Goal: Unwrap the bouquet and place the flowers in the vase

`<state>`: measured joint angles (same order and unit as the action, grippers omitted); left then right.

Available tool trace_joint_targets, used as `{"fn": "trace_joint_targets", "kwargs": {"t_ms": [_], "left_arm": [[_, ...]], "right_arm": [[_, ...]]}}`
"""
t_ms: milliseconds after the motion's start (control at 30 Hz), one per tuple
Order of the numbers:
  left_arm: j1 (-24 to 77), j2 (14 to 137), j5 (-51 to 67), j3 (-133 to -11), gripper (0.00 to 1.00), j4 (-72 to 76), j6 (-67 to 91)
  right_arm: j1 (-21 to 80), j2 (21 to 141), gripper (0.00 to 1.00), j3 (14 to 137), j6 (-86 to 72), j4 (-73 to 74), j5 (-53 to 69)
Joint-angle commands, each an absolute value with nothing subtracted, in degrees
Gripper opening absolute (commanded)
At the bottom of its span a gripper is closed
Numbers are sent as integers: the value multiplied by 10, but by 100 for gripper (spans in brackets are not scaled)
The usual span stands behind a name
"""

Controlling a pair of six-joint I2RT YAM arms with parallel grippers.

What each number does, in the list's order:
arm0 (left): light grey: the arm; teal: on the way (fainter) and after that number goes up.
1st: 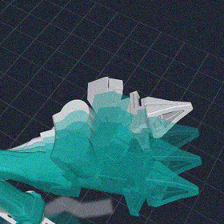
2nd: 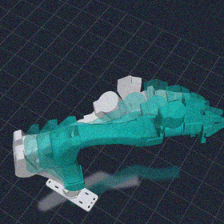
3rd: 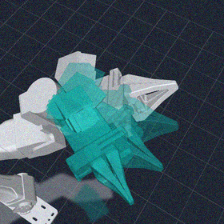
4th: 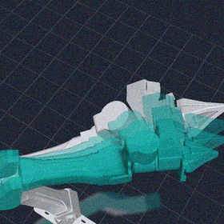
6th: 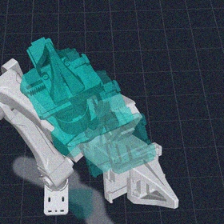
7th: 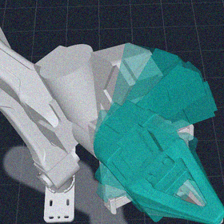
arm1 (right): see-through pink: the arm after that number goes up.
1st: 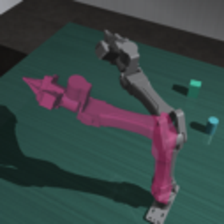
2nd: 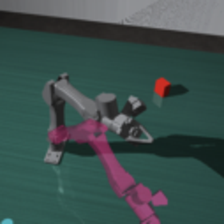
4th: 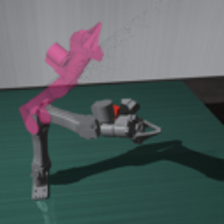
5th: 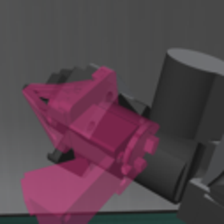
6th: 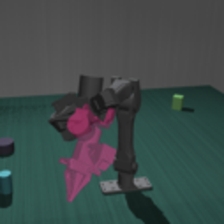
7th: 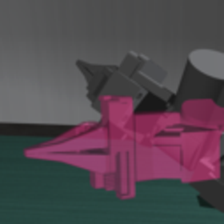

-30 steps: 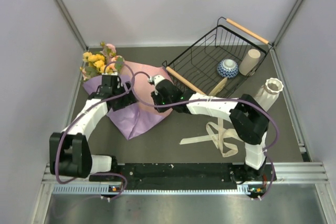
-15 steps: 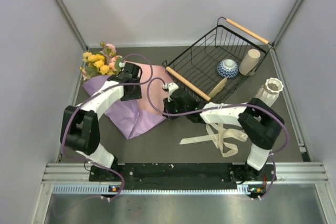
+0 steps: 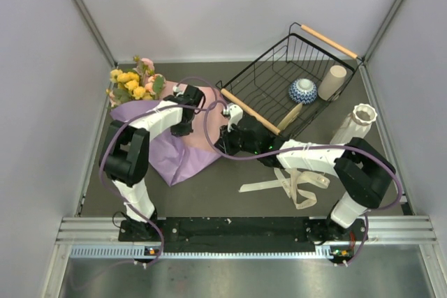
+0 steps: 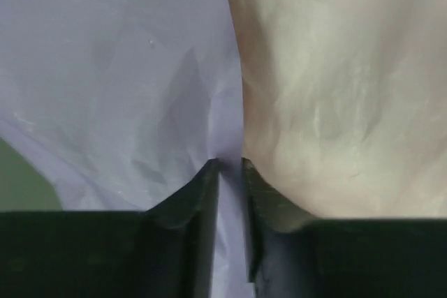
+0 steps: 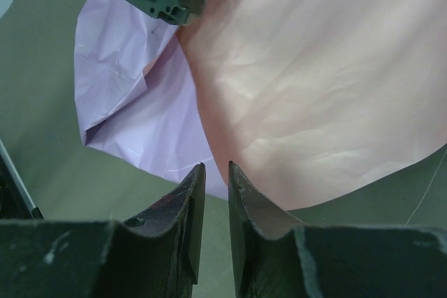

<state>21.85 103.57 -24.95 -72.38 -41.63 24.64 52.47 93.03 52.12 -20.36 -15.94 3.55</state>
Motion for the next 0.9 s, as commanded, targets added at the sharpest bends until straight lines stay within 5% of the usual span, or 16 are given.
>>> {"fn": "trace_joint_targets", "kwargs": {"t_ms": [0,133,333,633,733,800,867], "left_arm": [[220,1010,-337,-733,15,-447,266],[220,908,-389,-680,0,-453,295],[203,768,-465,-586,0,-498,406],[44,583,-360,-442,0,-483,516],[-30,536,-311,-414,10,-474,519],[-54,510,-307,-412,28,-498,532],[-70,494,-313,-423,58,-516,543]], "right_arm": [[526,918,20,521,-199,-188,40],[526,922,20,524,-202,-186,42],[526,933,20,533,-206,-180,55],[526,942,20,537,-210,-180,64],[526,942,20,538,-211,-178,63],[526,943,20,540,-211,-178,64],[526,945,20,540,-211,-178,66]]}}
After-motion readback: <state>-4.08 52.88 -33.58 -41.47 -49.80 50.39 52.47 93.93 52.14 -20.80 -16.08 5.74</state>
